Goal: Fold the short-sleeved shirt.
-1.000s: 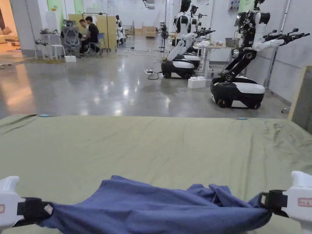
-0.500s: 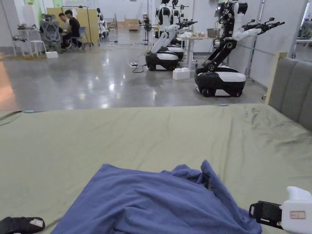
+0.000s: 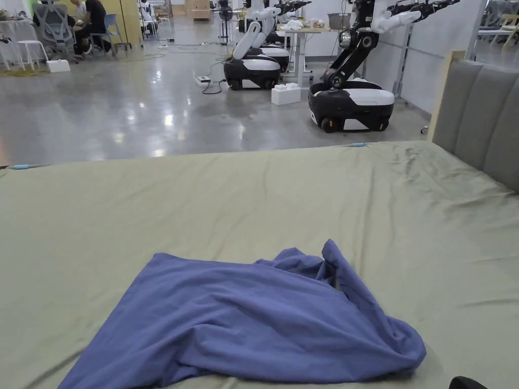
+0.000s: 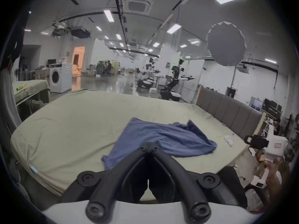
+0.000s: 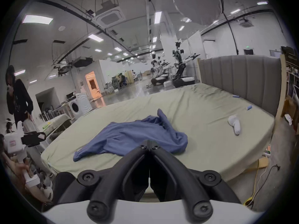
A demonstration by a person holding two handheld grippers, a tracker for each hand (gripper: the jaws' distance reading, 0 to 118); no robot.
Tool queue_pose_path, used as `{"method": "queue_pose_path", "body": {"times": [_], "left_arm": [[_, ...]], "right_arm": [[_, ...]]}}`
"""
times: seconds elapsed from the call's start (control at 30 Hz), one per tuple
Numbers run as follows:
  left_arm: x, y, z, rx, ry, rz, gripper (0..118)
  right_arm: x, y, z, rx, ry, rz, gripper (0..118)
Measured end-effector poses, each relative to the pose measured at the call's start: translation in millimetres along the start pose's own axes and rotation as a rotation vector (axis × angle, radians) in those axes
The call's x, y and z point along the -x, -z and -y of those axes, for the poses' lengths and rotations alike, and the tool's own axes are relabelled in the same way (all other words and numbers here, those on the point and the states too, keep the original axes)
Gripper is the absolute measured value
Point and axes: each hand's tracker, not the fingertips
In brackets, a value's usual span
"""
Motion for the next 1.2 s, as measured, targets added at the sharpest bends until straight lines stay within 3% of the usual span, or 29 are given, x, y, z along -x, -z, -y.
{"method": "queue_pose_path", "body": {"times": [0.17, 0.27, 0.33, 0.37, 0.4, 0.43, 0.53, 0.63, 0.73, 0.83, 0.87, 0.93, 1.0, 1.07, 1.2], "left_arm": [[2, 31, -15, 0.014, 0.056, -0.008, 0], [11, 88, -62, -0.007, 0.002, 0.129, 2], [25, 157, -89, 0.047, -0.01, 0.174, 69], [29, 204, -104, 0.104, -0.03, 0.156, 96], [36, 248, -113, 0.201, -0.052, 0.178, 99], [47, 301, -118, 0.314, -0.102, 0.205, 99], [70, 439, -107, 0.637, -0.132, 0.063, 99], [81, 513, -89, 0.627, 0.017, -0.198, 98], [78, 549, -66, 0.709, 0.095, -0.217, 98], [74, 555, -41, 0.824, 0.027, -0.116, 97], [69, 556, -32, 0.858, 0.058, -0.147, 96], [57, 543, -34, 0.741, 0.163, -0.202, 93], [55, 543, -39, 0.777, 0.131, -0.195, 72], [55, 526, -59, 0.706, 0.078, -0.159, 1], [41, 473, -81, 0.627, 0.127, -0.112, 1]], "right_arm": [[2, 17, -11, -0.011, -0.014, -0.016, 3], [-2, 30, -15, 0.01, 0.051, -0.061, 3], [-4, 38, -14, 0.014, 0.067, -0.075, 3], [-5, 42, -14, 0.024, 0.078, -0.075, 3], [-6, 45, -12, 0.033, 0.088, -0.082, 3], [-7, 50, -10, 0.047, 0.097, -0.087, 3], [-10, 60, -6, 0.076, 0.122, -0.086, 3], [-15, 67, -2, 0.103, 0.135, -0.087, 3], [-21, 72, 0, 0.122, 0.133, -0.064, 3], [-31, 76, 1, 0.127, 0.141, -0.048, 3], [-34, 78, 0, 0.129, 0.145, -0.036, 3], [-42, 82, -2, 0.128, 0.162, -0.038, 3], [-47, 82, -6, 0.114, 0.175, -0.034, 3], [-52, 83, -12, 0.104, 0.168, -0.013, 3], [-63, 107, -35, 0.098, 0.135, 0.008, 3]]}}
